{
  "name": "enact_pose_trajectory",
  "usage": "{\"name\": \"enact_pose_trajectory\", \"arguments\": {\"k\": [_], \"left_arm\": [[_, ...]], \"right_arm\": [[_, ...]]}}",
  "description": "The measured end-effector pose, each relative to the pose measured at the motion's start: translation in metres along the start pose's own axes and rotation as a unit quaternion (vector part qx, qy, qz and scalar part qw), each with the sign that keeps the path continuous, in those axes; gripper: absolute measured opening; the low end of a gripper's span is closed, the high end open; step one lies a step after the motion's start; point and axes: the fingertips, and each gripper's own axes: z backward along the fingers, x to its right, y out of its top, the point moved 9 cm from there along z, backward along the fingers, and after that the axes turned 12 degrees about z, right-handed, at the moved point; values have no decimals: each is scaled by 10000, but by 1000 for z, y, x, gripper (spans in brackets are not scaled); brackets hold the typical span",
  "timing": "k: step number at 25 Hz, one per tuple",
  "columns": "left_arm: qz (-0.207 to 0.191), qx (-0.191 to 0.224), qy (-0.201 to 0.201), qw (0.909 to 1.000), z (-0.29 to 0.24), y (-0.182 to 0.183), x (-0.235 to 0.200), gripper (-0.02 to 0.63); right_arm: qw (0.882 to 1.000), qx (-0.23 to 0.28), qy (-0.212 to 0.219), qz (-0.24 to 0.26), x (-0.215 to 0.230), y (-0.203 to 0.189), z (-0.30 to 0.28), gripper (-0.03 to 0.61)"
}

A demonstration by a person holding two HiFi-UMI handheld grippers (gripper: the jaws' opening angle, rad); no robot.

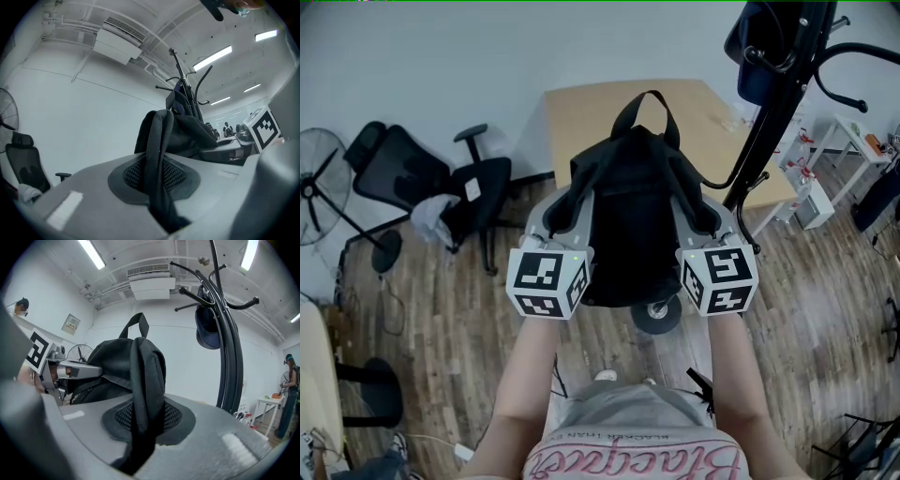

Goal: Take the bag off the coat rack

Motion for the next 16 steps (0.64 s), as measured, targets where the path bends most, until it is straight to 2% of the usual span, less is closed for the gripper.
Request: {"name": "enact_pose_trajectory", "arguments": {"k": [16], "left_arm": [[-87,84,-60,9999,3,11,8,66]], "right_arm": [[9999,124,-99,-26,3,6,9,64]]}}
